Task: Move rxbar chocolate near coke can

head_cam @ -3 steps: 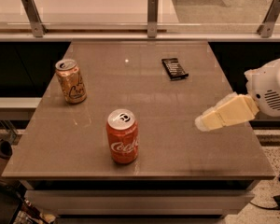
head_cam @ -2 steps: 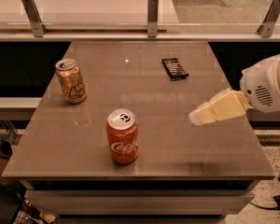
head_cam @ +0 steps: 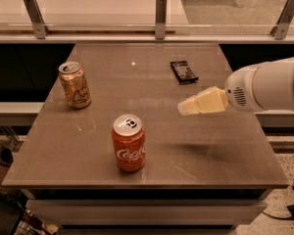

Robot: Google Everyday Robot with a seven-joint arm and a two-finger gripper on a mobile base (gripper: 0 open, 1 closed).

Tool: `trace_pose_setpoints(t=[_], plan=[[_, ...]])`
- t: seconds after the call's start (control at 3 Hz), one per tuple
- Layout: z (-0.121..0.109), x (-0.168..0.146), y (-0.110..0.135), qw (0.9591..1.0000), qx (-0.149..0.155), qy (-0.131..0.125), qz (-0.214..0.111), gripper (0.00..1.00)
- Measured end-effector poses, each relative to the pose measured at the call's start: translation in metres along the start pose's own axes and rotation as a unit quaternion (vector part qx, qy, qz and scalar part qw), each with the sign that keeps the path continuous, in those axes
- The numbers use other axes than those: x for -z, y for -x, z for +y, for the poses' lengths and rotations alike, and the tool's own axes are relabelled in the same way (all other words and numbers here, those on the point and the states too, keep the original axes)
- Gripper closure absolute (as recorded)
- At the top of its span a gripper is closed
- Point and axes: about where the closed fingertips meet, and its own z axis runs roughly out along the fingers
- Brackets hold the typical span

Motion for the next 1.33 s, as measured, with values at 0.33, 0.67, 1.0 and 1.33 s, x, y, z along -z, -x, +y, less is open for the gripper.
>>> trace_pose_setpoints(t=[0.33,0.67,1.0,1.33], plan=[[-0.016,-0.027,0.005,0.9985,-0.026,-0.012,-0.047,0.00],[-0.031,-0.051,0.010,0.9954,-0.042,-0.016,-0.085,0.00],[-0.038,-0.074,0.016,0.9930,-0.048,-0.012,-0.108,0.00],[-0.040,-0.094,0.028,0.9915,-0.047,-0.005,-0.121,0.00]])
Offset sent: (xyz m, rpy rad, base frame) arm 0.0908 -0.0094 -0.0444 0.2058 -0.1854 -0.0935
